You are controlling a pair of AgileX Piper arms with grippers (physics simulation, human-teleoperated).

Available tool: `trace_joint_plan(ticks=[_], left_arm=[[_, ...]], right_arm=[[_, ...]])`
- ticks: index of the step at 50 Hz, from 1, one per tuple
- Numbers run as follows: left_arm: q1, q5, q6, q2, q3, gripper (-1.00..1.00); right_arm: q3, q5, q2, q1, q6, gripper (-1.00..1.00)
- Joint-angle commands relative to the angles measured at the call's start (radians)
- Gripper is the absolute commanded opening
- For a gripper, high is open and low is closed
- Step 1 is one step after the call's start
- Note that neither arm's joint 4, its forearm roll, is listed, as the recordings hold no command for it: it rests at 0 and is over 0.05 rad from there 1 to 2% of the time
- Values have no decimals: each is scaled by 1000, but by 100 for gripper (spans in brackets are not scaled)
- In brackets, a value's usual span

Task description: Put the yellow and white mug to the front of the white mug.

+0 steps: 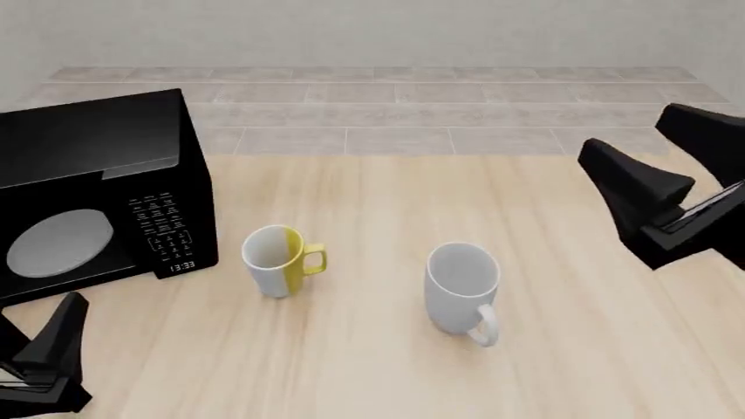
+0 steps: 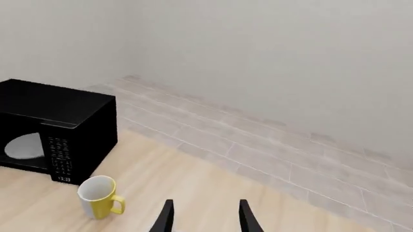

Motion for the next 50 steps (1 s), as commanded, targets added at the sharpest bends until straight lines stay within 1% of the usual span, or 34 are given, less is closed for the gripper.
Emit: trace_joint_plan(ticks=[1,3,4,7,9,11,13,14,18,19,20,21,23,24,27,29,31,33,34,36,41,42,44,50], left_arm=[[5,-1,0,1,0,100],[5,0,0,-1,0,100],[5,-2,0,2,0,100],[5,2,0,-2,0,100],[5,3,0,-2,-2,100],[5,3,0,-2,-1,100],[5,1,0,0,-1,100],[5,0,0,0,0,100],[5,-1,0,1,0,100],[5,2,0,-3,1,100],[5,-2,0,1,1,100],[5,-3,0,2,1,100],[5,1,0,0,-1,100],[5,1,0,0,-1,100],[5,3,0,-2,-1,100],[5,3,0,-2,-1,100],[5,3,0,-2,0,100],[5,3,0,-2,-1,100],[5,3,1,-2,0,100],[5,1,1,-1,0,100],[5,1,1,-1,0,100],[5,1,0,-1,1,100],[5,5,0,-3,-2,100],[5,2,1,-1,0,100]], right_arm=[[-252,125,212,125,-180,100],[-299,162,252,152,-210,100],[-346,195,283,175,-239,100],[-413,242,336,206,-310,100],[-441,267,362,218,-324,100],[-469,284,385,233,-374,100],[-507,311,411,250,-396,100],[-524,329,433,265,-429,100],[-579,369,487,281,-479,100],[-592,375,499,287,-496,100],[-612,398,529,300,-525,100],[-613,398,529,300,-525,100],[-647,422,578,309,-573,100],[-655,426,589,305,-574,100],[-662,424,625,297,-627,100],[-673,430,648,302,-640,100],[-677,435,668,299,-666,100],[-694,445,685,303,-667,100],[-692,445,692,302,-688,100],[-702,453,711,297,-710,100],[-734,470,751,285,-733,100],[-728,468,758,279,-751,100],[-746,479,769,284,-744,100],[-761,487,798,293,-755,100]])
